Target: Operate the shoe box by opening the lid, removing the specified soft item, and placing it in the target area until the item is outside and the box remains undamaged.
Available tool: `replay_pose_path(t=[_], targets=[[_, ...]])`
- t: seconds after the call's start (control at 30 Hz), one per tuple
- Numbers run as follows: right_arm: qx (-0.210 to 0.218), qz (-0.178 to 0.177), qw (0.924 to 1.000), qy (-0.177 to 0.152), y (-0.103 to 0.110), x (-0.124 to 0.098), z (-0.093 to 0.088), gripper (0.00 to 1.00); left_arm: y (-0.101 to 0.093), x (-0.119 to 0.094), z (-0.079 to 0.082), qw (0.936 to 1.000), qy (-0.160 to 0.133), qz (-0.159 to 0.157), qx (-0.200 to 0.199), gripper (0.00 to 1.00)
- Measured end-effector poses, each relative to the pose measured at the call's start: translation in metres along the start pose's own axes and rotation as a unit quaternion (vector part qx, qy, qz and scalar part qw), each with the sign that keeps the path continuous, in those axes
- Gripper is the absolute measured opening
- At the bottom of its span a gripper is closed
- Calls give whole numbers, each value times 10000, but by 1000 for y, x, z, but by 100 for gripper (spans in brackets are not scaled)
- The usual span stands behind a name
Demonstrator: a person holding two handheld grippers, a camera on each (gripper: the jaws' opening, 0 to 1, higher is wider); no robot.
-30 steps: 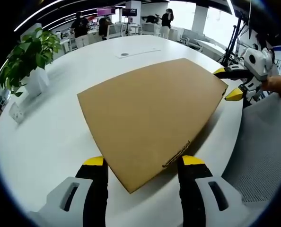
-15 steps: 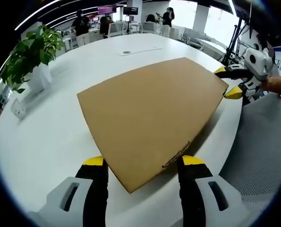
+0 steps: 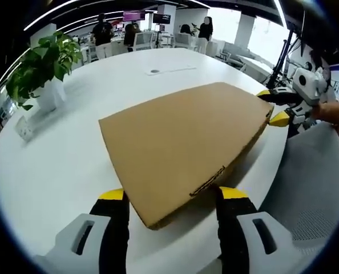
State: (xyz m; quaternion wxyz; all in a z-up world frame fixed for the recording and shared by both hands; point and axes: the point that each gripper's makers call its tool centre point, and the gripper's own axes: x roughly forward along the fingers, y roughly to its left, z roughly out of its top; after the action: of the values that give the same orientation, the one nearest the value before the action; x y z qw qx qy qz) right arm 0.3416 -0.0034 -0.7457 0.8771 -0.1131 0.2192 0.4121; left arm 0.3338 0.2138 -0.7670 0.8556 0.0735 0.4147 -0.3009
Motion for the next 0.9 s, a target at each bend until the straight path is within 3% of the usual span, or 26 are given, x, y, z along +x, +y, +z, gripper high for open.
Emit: replay_pose_path(t=[0.37, 0.53, 0.9], targets=[[-161, 57, 9998, -123, 3, -7, 15, 48, 2, -13, 14, 9994, -331, 103, -36, 63], [-287, 28, 9994, -205, 1, -11, 23, 46, 5, -22, 28, 9977, -637, 160, -153, 65], [-329, -69, 9985, -432, -8, -17, 45, 43, 11, -34, 51, 9944, -1012, 298, -113, 63]])
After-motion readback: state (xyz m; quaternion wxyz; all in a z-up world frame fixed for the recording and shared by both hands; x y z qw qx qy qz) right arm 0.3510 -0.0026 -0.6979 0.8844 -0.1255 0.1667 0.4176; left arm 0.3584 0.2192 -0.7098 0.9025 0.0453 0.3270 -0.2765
